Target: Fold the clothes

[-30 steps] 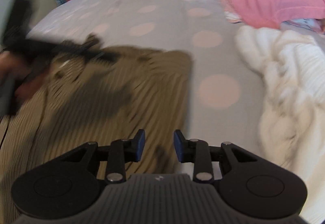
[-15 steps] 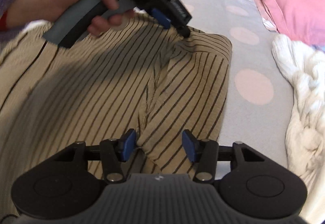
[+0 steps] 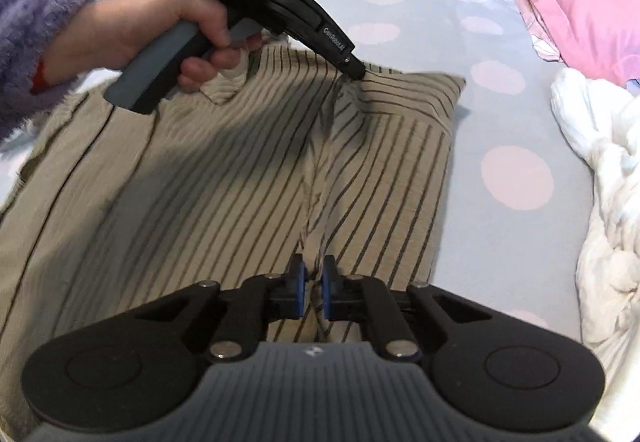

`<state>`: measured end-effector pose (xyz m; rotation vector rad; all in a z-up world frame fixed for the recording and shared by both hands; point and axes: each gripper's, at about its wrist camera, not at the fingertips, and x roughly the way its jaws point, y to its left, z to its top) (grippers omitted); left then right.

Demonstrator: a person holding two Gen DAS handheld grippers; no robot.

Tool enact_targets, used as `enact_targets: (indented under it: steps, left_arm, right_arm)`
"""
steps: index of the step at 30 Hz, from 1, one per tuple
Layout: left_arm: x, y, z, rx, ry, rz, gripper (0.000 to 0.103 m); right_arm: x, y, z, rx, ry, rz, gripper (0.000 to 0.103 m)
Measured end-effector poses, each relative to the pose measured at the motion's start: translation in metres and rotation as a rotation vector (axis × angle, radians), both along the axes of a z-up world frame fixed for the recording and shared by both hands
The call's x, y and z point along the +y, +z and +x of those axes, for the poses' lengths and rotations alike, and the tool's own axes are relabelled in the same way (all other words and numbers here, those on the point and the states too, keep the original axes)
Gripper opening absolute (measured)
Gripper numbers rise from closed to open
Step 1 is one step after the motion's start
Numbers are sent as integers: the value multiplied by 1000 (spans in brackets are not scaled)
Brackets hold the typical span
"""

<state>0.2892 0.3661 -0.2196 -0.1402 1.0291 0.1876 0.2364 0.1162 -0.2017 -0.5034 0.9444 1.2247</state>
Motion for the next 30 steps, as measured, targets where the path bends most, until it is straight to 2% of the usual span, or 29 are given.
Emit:
enact_targets:
  steps: [4, 6, 8, 10, 14, 18, 22, 26, 30]
  left_arm:
    - [-7, -3, 3, 34, -7, 43, 11]
    - [-11, 3, 5, 52, -9, 80, 18]
    - [-15, 13, 5, 56, -7, 93, 26]
    - [-19, 23, 5, 61, -13, 95, 28]
    - [-38, 41, 13, 99, -79, 110, 42]
    - [-51, 45, 31, 198, -104, 113, 42]
    - [-59, 48, 53, 254, -109, 94, 42]
    - [-64, 48, 74, 247, -76, 28, 42]
    - [-75, 27, 90, 296, -46, -14, 41]
  right_arm:
    - [3, -15, -7, -22, 17, -59, 20]
    - [0, -14, -7, -17, 21, -65, 38]
    - [-2, -11, -5, -4, 12, -71, 45]
    - [-4, -8, -6, -3, 11, -83, 49]
    - [-15, 6, -4, -19, 32, -103, 57]
    - [-28, 23, 3, -38, 14, -133, 57]
    - [-44, 28, 14, -78, -14, -170, 59]
    - [-53, 20, 22, -56, -36, -179, 59]
    - [-58, 13, 22, -7, -40, -175, 57]
